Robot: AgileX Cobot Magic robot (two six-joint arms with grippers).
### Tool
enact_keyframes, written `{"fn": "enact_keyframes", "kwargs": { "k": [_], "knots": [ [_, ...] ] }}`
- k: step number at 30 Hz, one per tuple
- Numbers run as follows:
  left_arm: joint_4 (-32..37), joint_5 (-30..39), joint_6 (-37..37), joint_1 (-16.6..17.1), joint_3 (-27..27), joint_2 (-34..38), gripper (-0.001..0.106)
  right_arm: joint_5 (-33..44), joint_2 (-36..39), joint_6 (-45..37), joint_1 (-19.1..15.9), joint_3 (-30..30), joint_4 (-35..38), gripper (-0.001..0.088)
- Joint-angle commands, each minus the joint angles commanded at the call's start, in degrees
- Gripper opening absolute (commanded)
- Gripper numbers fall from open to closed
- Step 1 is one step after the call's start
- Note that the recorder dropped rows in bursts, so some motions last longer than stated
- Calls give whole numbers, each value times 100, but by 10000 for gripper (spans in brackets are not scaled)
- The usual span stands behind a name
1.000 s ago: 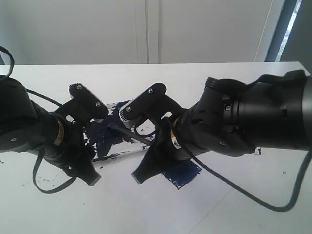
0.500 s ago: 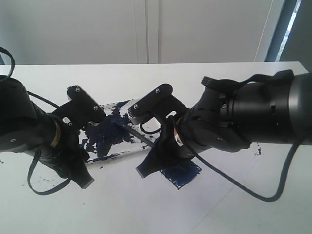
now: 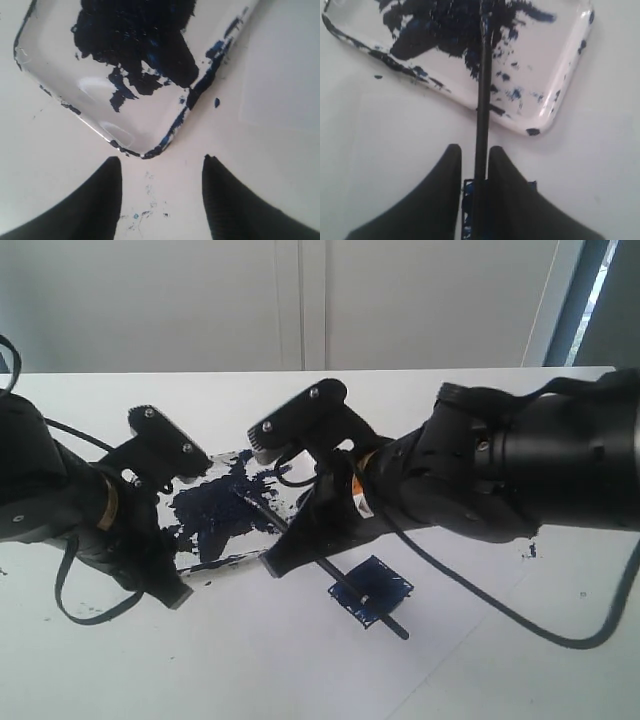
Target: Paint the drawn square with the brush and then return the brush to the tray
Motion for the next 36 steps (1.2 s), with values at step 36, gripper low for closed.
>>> {"fn": "enact_keyframes", "kwargs": {
  "k": [36],
  "knots": [
    [0,-1440,-889,878,2593,-3863,114,635,-8198,-502,-882,3754,497,0]
  ]
}}
